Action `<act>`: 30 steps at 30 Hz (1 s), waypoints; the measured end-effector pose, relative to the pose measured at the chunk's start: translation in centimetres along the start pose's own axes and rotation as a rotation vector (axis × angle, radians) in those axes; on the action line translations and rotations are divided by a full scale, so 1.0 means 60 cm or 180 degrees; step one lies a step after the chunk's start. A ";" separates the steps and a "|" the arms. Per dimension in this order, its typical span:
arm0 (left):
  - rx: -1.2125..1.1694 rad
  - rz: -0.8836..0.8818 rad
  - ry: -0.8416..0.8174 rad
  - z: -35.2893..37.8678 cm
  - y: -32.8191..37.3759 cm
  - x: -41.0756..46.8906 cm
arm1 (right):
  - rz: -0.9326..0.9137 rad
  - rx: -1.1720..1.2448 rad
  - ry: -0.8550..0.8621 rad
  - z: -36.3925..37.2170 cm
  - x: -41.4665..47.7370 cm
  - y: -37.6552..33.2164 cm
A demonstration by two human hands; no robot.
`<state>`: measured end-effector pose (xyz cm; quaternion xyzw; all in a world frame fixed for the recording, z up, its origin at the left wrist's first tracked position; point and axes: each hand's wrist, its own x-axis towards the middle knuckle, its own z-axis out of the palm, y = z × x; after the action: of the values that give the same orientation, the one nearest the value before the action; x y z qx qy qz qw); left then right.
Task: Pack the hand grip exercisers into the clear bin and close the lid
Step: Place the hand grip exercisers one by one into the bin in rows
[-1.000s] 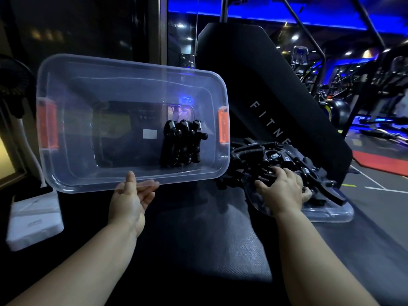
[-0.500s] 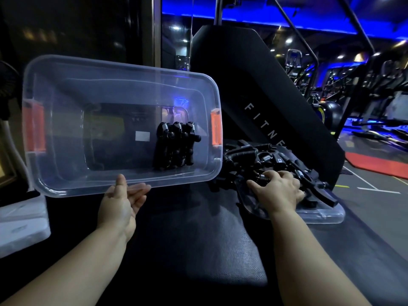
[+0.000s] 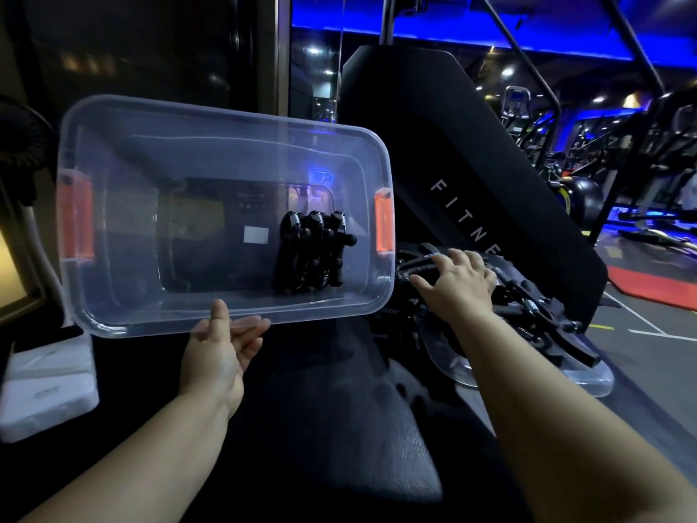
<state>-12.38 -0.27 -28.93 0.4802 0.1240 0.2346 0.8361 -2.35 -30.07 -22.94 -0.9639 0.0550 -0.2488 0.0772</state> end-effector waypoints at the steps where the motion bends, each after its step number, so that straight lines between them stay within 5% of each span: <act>1: -0.0002 -0.0008 0.0005 -0.001 -0.001 0.001 | -0.0066 -0.0074 -0.0102 0.002 0.010 -0.001; 7: 0.0030 -0.0012 -0.0010 -0.005 -0.007 0.009 | -0.0189 -0.0179 -0.0570 0.017 0.038 -0.006; 30: -0.0018 -0.0076 -0.0024 -0.006 -0.006 0.009 | -0.0522 -0.0251 -0.0332 -0.014 0.020 0.010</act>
<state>-11.98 0.12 -29.44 0.4772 0.1259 0.2232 0.8406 -1.73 -30.95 -21.75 -0.9791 -0.0183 -0.2015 0.0214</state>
